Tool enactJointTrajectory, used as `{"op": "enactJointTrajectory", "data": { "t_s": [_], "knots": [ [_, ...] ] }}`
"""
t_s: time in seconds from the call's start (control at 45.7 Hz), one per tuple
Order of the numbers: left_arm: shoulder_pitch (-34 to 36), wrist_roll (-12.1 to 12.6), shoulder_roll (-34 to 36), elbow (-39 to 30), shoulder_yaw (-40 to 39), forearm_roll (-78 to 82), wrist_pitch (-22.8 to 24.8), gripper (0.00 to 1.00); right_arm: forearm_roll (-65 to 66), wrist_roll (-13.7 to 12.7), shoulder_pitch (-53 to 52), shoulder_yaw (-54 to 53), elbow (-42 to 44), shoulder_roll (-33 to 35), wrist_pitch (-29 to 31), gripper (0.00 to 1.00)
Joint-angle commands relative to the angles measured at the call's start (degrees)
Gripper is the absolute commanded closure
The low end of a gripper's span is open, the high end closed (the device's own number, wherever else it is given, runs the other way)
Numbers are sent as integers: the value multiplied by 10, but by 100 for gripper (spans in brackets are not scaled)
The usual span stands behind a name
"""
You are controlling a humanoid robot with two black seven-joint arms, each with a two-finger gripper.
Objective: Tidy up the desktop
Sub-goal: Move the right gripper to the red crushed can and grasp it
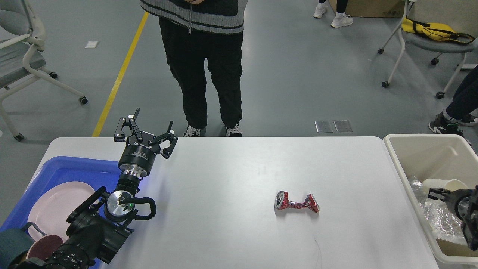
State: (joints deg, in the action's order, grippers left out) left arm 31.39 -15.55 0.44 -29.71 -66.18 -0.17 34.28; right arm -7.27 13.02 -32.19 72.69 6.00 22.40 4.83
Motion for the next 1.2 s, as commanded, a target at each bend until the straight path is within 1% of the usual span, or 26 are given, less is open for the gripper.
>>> {"op": "enactJointTrajectory", "data": {
  "t_s": [0.0,0.307,0.438,0.482,0.526,0.569,0.613,0.679,0.767,0.854,0.942,1.029,1.117,1.183],
  "knots": [
    [0,0,0,0,0,0,-1,3,-1,1,3,1,1,-18,-6,0],
    [0,0,0,0,0,0,0,3,-1,1,-8,3,4,-21,-4,0],
    [0,0,1,0,0,0,0,3,0,9,-65,6,3,-14,7,0],
    [0,0,0,0,0,0,0,3,0,15,-94,10,-2,-6,12,0],
    [0,0,0,0,0,0,0,3,0,27,-132,11,-12,4,30,0],
    [0,0,0,0,0,0,0,3,1,54,-196,13,-48,14,68,0],
    [0,0,1,0,0,0,0,3,2,76,-255,13,-87,21,105,0],
    [0,0,0,0,0,0,0,3,5,95,-354,14,-156,30,162,0],
    [0,0,1,0,0,0,0,3,38,97,-493,13,-282,30,216,0],
    [0,0,0,0,0,0,0,3,117,96,-642,10,-459,30,221,0],
    [0,0,0,0,0,0,0,3,210,88,-790,-3,-657,30,221,0],
    [0,0,1,0,0,0,0,3,256,69,-896,-16,-831,30,219,0],
    [0,0,1,0,0,0,0,3,256,36,-964,-29,-957,27,218,0],
    [0,0,1,0,0,0,0,3,256,20,-999,-36,-1027,24,218,0]
  ]
}}
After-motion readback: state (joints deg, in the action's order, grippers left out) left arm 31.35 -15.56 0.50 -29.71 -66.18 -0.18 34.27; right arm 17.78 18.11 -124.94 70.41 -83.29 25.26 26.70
